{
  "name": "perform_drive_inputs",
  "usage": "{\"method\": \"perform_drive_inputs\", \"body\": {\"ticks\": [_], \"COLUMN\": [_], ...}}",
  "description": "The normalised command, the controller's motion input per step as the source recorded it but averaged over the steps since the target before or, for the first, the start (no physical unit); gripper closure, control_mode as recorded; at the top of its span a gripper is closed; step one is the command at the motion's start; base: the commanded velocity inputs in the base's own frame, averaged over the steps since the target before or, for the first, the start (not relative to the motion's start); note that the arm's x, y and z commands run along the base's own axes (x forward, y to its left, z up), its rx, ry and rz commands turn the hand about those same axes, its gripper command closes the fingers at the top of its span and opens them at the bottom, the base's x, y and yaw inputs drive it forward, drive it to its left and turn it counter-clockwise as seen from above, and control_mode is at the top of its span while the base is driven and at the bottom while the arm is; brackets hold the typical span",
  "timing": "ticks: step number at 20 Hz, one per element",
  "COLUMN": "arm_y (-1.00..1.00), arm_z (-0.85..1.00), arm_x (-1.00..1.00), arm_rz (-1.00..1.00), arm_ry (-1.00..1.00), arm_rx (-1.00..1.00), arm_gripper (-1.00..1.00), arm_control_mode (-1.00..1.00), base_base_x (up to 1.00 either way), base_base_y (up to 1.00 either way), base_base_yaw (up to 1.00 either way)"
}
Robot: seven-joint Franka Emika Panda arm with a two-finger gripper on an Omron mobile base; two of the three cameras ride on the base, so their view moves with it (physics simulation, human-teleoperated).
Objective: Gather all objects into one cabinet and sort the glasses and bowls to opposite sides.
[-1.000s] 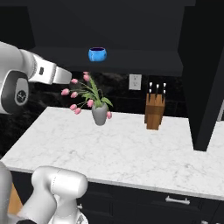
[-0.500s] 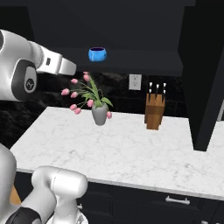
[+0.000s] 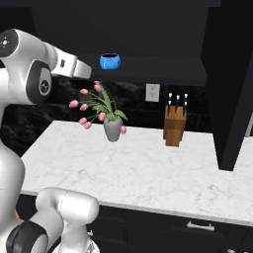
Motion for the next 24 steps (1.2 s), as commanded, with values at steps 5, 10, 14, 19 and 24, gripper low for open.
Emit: {"method": "perform_drive_inputs", "body": {"ticks": [5, 10, 14, 19, 24], "arm_y": [0.04, 0.0, -0.08, -0.09, -0.06], "arm_z": [-0.11, -0.33, -0.32, 0.0, 0.0], "arm_x": [0.64, 0.65, 0.44, 0.15, 0.2], "arm_rz": [0.0, 0.02, 0.04, 0.0, 0.0], "arm_ry": [0.0, 0.0, 0.0, -0.01, -0.01], "arm_rx": [0.0, 0.0, 0.0, 0.0, 0.0], "arm_gripper": [-1.0, -1.0, -1.0, -1.0, -1.0], "arm_control_mode": [-1.0, -1.0, -1.0, -1.0, -1.0], "base_base_x": [0.0, 0.0, 0.0, 0.0, 0.0], "base_base_y": [0.0, 0.0, 0.0, 0.0, 0.0], "base_base_yaw": [0.0, 0.0, 0.0, 0.0, 0.0]}}
